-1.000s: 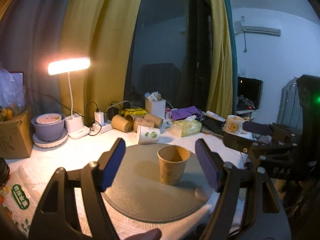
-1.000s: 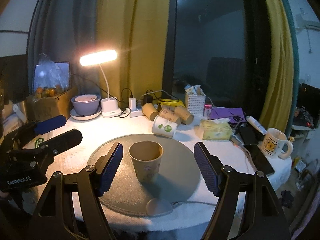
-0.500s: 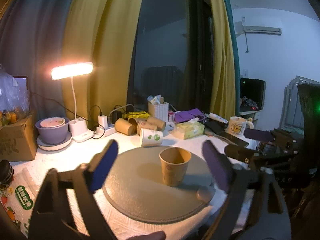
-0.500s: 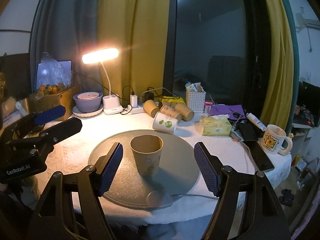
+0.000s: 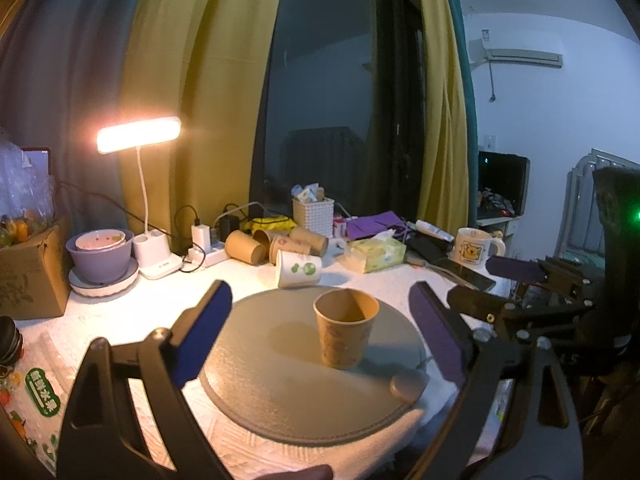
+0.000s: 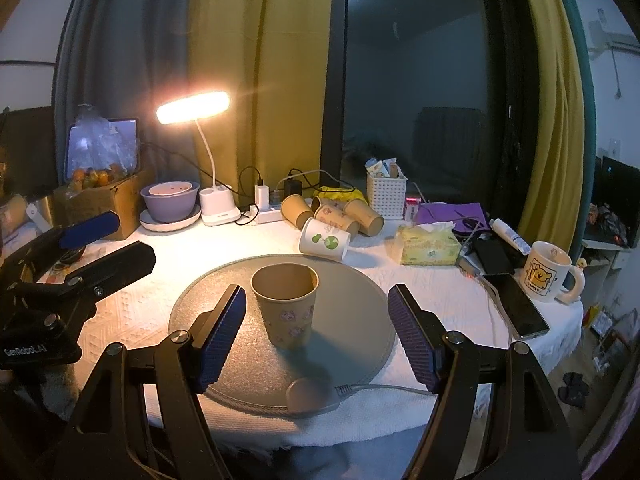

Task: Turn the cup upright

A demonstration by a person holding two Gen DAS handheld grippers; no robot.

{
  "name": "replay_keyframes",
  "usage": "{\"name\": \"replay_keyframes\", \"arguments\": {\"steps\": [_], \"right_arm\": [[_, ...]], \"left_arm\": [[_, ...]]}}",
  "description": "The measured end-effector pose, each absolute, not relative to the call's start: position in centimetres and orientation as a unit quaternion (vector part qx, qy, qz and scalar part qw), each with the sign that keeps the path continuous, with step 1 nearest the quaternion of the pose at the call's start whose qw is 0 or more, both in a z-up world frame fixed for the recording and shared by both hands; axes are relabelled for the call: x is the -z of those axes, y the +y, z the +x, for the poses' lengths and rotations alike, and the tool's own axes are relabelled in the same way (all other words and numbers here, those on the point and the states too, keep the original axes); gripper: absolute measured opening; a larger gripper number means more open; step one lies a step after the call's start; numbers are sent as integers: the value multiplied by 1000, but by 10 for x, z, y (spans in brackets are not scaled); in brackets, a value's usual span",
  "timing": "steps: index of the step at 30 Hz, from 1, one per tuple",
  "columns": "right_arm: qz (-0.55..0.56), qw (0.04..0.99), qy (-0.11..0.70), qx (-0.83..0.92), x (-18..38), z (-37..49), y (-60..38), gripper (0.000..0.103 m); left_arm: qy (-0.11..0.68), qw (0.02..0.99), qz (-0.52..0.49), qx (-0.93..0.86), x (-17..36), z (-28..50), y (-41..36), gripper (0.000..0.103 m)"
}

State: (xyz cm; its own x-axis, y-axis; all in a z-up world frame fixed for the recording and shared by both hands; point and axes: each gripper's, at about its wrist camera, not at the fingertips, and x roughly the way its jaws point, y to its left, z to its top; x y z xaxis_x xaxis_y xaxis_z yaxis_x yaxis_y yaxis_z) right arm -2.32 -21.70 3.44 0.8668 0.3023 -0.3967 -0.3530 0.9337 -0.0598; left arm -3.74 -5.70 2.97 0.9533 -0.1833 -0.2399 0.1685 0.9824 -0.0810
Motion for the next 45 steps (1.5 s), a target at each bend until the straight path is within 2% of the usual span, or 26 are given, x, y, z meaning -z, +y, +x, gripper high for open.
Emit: {"name": "replay_keyframes", "arguments": {"steps": [45], "right_arm": [[-66,963,199,-169,-31,-23,-216,77]], "left_arm": [[127,987,-32,90,-28,-37,-57,91]]}}
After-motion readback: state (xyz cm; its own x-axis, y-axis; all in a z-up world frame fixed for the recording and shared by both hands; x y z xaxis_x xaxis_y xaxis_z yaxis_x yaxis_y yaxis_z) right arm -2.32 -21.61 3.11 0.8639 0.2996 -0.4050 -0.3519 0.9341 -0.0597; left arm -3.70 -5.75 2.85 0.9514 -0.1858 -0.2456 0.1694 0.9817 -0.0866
